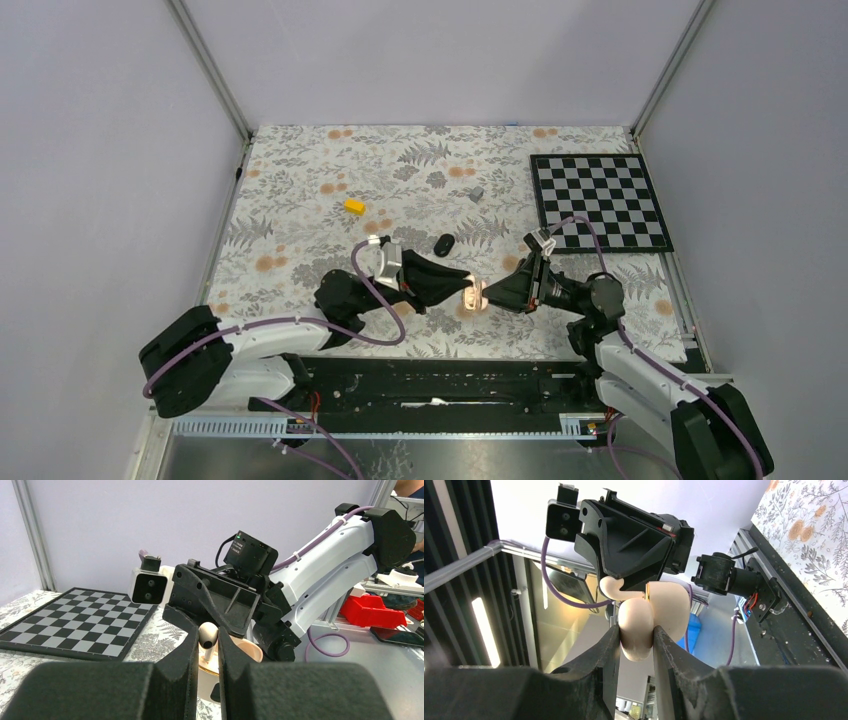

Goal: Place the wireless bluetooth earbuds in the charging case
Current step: Place the earbud in the charging case.

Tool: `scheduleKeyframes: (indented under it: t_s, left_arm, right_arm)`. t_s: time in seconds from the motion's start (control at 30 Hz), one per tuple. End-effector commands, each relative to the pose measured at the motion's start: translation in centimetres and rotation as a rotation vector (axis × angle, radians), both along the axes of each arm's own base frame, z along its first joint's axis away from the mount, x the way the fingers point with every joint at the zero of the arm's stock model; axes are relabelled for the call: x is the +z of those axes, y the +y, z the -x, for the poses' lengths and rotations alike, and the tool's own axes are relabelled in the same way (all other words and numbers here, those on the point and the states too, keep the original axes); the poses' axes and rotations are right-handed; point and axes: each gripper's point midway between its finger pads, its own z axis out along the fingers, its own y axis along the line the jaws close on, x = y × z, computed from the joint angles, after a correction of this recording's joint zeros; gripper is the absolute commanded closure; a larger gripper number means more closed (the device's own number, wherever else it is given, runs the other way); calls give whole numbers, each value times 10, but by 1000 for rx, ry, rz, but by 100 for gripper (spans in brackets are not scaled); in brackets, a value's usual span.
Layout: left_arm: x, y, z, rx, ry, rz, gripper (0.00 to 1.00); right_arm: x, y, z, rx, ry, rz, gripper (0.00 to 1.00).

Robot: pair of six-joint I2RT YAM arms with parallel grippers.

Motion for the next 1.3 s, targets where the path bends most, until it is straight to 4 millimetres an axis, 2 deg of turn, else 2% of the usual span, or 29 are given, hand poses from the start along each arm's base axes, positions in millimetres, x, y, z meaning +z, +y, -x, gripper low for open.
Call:
scheduleKeyframes:
  t_s: [0.0,0.37,0.77,1.27]
  left_arm:
    - [21,4,2,9,-43,87,100]
    - [21,2,2,-3,-46,88,100]
    - [24,-3,-6,31,-73,99,100]
    - [44,7,-9,74,-85,162,100]
  right_arm:
    - [17,-5,-1,-28,-20,-83,100]
    - [23,-8,-2,-41,-7,-115,100]
    - [25,-8,-1,-47,-17,-121,100]
    - [25,-8,0,-48,-24,-113,100]
